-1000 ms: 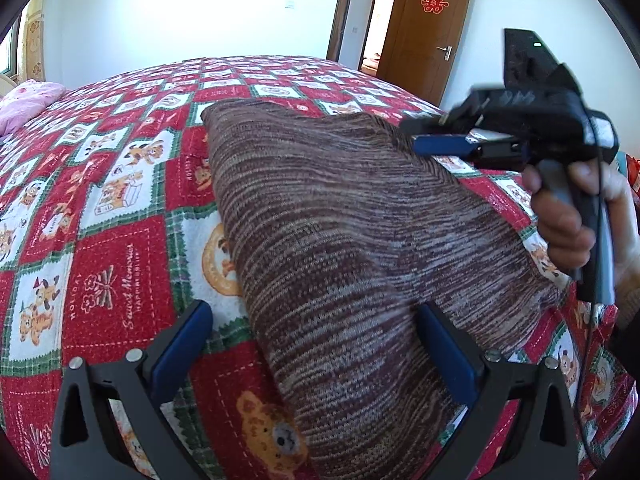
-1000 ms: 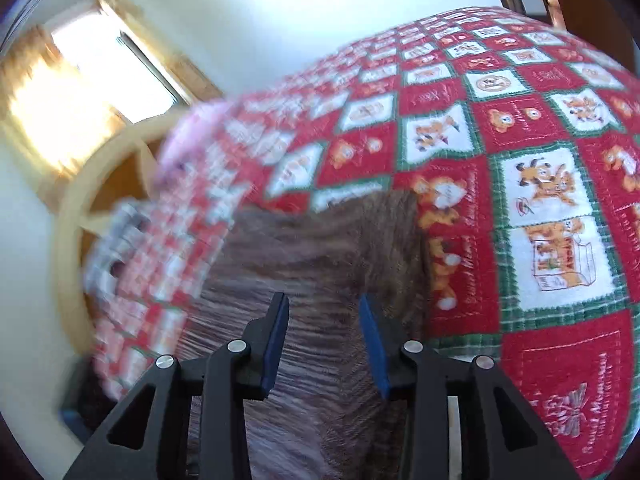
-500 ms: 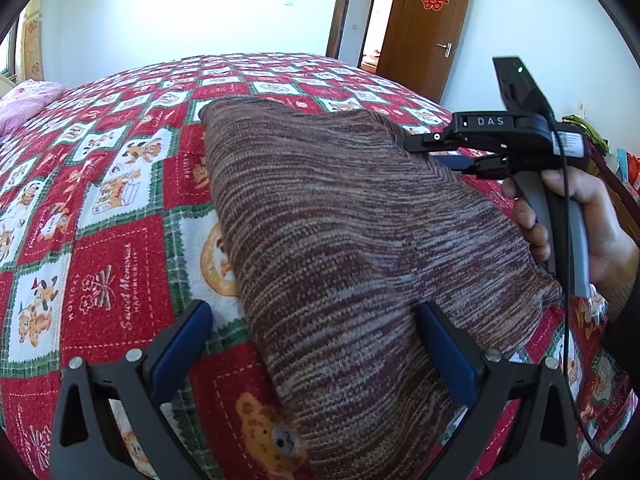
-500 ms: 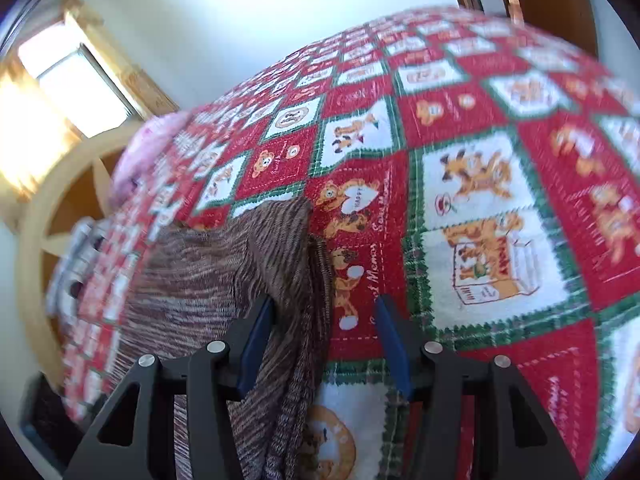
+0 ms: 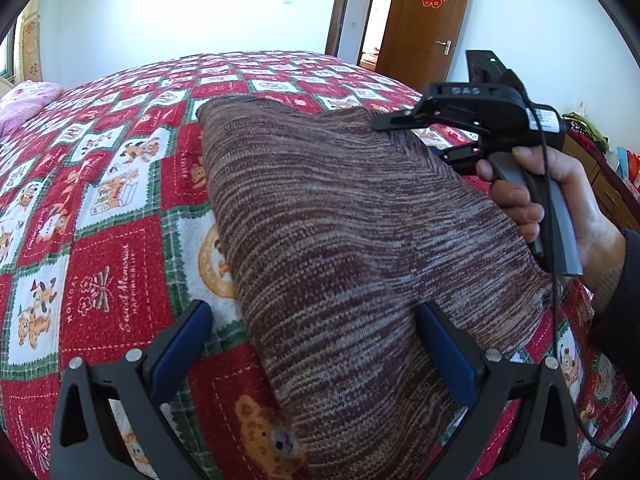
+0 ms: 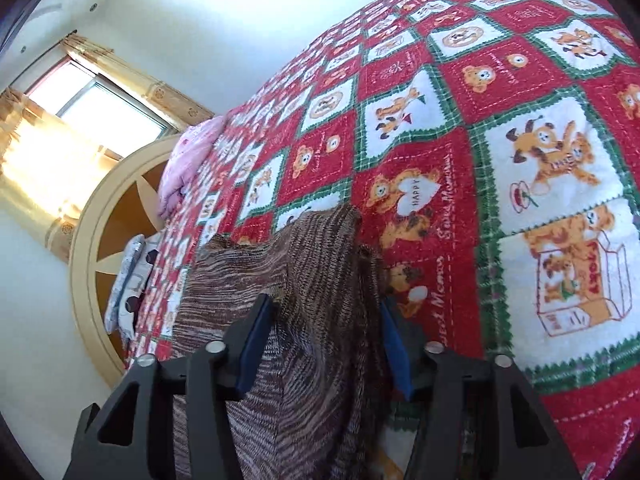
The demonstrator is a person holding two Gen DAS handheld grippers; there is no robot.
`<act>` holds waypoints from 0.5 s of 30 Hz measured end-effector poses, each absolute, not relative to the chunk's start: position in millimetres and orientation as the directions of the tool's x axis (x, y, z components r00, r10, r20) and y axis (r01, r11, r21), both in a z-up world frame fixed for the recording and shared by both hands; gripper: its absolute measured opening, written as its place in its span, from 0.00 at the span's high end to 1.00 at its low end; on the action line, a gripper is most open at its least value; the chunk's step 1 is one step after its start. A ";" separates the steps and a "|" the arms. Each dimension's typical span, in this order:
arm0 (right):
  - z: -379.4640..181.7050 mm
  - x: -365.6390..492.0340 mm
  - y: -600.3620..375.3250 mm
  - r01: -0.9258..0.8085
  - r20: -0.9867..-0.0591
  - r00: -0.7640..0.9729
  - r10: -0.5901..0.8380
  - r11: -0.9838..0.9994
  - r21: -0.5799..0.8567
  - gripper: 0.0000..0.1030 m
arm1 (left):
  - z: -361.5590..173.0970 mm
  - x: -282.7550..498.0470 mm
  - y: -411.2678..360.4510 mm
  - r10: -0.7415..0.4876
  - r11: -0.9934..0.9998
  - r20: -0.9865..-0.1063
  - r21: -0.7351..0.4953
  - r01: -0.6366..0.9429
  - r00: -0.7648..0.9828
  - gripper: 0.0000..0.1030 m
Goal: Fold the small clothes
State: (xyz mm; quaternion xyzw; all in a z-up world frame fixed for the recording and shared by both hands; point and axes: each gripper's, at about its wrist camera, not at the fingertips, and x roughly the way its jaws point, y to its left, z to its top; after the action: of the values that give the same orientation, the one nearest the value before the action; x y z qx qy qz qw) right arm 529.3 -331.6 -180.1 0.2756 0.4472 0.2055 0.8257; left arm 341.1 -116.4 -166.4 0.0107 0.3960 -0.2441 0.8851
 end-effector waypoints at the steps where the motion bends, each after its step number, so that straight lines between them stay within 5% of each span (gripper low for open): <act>1: -181.5 529.4 -331.0 -0.098 -0.619 0.514 0.593 0.758 0.645 0.53 | -166.2 341.6 -115.2 -0.431 0.878 -0.704 -0.184 0.441 0.564 0.00; 7: -193.1 526.7 -340.9 -0.120 -0.553 0.502 0.665 0.686 0.717 0.64 | -164.0 343.8 -99.5 -0.522 0.845 -0.652 -0.306 0.439 0.550 0.00; 10: -192.8 526.6 -336.9 -0.144 -0.556 0.500 0.665 0.696 0.704 0.66 | -164.4 347.2 -90.5 -0.576 0.816 -0.617 -0.385 0.432 0.537 0.09; 12: -193.0 525.2 -335.3 -0.152 -0.552 0.508 0.662 0.699 0.698 0.70 | -165.0 349.2 -87.5 -0.583 0.812 -0.609 -0.412 0.413 0.538 0.34; 15: -190.7 523.2 -325.0 -0.164 -0.561 0.518 0.646 0.719 0.675 0.72 | -165.1 351.6 -86.7 -0.600 0.800 -0.606 -0.447 0.400 0.523 0.53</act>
State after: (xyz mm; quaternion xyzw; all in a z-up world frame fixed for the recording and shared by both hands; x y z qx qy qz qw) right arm 523.2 -325.0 -190.7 0.2831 0.4249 0.2457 0.8240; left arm 351.6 -86.7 -165.1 -0.1271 0.3935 -0.2893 0.8633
